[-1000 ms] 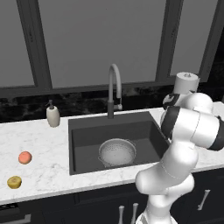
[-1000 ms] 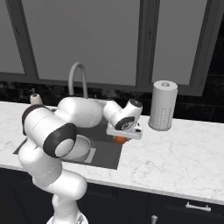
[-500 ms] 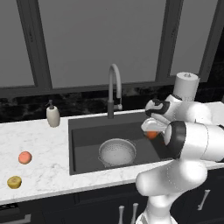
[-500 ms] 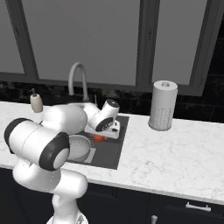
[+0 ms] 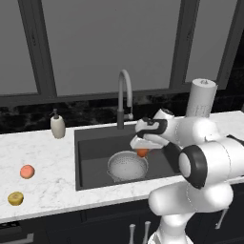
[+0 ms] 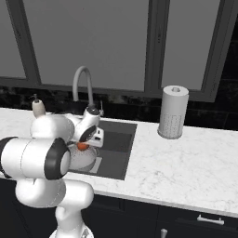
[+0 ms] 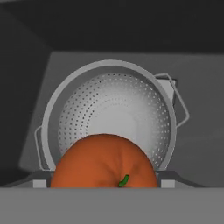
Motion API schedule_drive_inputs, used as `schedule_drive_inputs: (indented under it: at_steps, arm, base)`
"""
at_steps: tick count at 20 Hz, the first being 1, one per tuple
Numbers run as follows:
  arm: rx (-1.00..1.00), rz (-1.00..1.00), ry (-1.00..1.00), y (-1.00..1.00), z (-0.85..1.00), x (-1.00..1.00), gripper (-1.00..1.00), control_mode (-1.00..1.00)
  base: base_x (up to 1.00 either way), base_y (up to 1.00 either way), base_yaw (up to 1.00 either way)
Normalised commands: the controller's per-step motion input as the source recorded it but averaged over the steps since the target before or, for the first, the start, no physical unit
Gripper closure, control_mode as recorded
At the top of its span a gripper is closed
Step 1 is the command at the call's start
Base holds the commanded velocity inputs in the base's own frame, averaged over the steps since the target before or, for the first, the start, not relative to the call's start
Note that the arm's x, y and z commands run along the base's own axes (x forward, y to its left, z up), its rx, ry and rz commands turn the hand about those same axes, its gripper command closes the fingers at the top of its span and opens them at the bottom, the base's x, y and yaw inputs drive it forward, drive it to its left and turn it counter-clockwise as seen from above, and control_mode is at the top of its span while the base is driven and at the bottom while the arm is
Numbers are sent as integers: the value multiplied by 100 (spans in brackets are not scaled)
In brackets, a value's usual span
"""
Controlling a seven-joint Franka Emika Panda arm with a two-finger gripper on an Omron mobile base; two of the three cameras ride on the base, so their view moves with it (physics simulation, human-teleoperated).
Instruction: Put the colander in the sink, put the orange, peach, kiwi in the colander, and turn on the sink faucet and pour water over the colander.
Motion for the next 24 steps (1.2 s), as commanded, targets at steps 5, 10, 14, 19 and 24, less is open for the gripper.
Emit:
schedule_drive_inputs:
  at_steps: [5,10,14,19,24]
  arm:
    - [0,0,2,53,-54,0,100,-100]
    - [0,0,0,27,-57,10,100,-100]
    - [0,0,0,13,-47,3,100,-100]
    - [0,0,0,15,-36,0,100,-100]
    - [0,0,0,22,-19,9,-100,-100]
  base:
    - [0,0,0]
    - [0,0,0]
    - [0,0,0]
    - [0,0,0]
    - [0,0,0]
